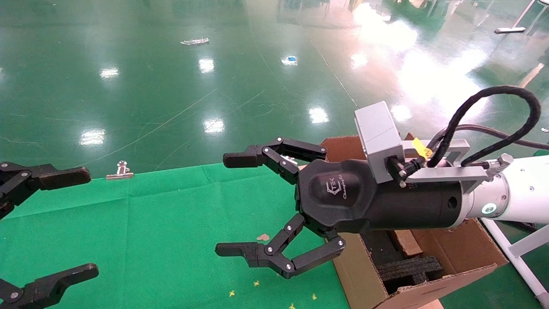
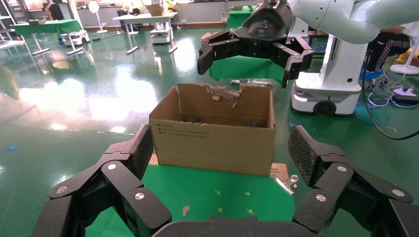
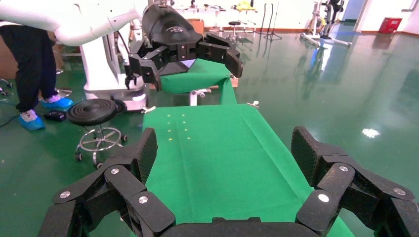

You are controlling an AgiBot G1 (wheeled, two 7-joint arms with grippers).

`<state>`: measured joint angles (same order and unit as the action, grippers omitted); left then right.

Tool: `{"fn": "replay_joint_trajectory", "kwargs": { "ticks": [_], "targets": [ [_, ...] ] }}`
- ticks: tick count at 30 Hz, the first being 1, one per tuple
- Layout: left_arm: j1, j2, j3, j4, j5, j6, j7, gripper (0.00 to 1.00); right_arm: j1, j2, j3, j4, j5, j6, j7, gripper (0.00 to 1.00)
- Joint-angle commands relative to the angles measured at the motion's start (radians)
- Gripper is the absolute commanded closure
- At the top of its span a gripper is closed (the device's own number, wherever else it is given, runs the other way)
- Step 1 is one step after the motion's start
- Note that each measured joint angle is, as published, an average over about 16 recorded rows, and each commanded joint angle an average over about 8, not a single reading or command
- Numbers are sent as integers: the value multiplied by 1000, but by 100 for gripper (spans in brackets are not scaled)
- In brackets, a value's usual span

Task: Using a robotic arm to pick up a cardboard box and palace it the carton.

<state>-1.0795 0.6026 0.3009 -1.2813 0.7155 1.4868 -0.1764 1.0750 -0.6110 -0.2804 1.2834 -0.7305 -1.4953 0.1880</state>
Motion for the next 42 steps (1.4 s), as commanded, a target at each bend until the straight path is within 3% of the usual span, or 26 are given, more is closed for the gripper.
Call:
{"fn": "replay_joint_trajectory", "kwargs": {
  "ticks": [1,42],
  "targets": [
    [0,0,0,0,0,0,0,0,0,0,0,0,0,0,0,0],
    [0,0,0,0,0,0,0,0,2,0,-2,-2,-1,1,0,0]
  ]
}}
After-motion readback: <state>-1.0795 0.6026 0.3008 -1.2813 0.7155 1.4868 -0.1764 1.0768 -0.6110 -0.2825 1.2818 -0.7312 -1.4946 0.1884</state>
